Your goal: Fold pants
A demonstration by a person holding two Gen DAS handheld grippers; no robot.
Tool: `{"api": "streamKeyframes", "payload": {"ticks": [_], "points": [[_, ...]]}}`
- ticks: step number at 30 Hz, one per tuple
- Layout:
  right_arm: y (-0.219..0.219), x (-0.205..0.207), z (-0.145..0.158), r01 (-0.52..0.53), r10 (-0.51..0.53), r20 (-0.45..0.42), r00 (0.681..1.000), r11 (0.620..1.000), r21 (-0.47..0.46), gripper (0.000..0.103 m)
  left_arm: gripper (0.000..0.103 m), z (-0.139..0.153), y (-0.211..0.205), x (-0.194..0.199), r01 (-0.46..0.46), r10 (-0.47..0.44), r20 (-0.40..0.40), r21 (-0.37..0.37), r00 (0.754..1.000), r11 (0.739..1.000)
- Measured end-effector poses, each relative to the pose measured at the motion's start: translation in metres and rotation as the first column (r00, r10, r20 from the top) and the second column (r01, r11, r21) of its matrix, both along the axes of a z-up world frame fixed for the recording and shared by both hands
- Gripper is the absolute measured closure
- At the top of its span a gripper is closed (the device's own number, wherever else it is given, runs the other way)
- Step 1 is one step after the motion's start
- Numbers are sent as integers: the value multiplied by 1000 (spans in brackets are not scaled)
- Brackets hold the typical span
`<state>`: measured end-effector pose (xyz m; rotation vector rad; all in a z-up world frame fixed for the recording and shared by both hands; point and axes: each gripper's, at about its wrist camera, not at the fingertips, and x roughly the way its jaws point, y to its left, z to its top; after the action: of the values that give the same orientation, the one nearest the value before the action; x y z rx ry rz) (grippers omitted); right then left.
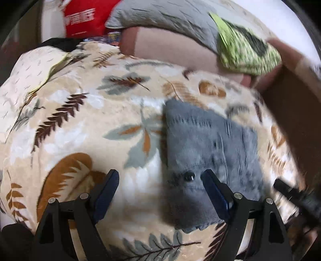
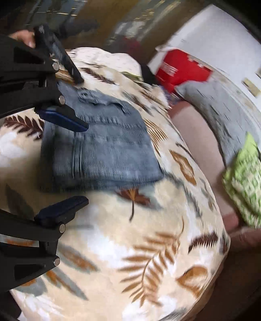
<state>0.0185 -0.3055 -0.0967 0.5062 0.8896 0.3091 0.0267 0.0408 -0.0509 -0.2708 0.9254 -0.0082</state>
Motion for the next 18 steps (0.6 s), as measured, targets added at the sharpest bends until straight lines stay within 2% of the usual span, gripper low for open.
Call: {"api": "streamKeyframes", "payload": {"ticks": [2,4,7,14,18], "points": [[-6,5,-5,25,-24,-16,1000,999,46,33,17,1,16,5,-39,38,-20,-57,999,998],[-15,5,-5,36,-35,-11,999,995,95,33,17,-7,30,14,-73,65,-75,-115,995,991],[-18,9,-4,44,-44,-9,999,993,112,33,17,-20,36,25,-88,60,-147,-189,987,978],[-12,15,-10,37,-33,-46,998,995,93,33,18,-32,19,34,-19,-25,-192,-222,981,975],[-7,29,0,-66,75,-87,993,993,98,33,17,-29,16,44,25,-82,-182,-296,980,955]]}}
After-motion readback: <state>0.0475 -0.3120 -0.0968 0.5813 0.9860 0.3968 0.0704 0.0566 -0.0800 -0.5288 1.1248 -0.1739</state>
